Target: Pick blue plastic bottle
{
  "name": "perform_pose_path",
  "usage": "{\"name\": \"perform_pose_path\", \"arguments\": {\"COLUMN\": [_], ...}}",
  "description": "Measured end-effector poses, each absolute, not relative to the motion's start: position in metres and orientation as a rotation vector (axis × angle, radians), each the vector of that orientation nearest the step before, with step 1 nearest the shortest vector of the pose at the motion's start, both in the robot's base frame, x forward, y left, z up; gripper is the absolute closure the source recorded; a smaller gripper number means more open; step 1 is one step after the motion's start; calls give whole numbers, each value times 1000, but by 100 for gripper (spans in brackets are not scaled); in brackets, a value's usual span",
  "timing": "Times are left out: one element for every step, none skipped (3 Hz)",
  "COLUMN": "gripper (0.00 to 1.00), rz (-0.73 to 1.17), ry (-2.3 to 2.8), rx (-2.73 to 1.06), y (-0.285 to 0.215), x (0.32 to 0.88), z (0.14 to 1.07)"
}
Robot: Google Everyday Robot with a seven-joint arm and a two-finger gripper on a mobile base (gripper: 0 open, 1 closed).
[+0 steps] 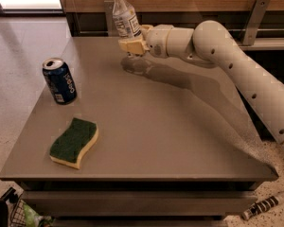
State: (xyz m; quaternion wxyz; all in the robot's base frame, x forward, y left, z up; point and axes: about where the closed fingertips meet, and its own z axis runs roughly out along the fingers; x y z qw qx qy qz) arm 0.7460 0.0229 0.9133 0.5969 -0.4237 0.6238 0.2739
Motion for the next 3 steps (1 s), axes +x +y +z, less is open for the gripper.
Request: {"name": "perform_pose_path", "arguments": {"gripper": [100,100,100], "rz": [674,704,763], "ry": [1445,1439,1404], "rx": [-959,-958,-971], "y": [29,34,32], "x": [741,738,738], "z": [913,912,901]}}
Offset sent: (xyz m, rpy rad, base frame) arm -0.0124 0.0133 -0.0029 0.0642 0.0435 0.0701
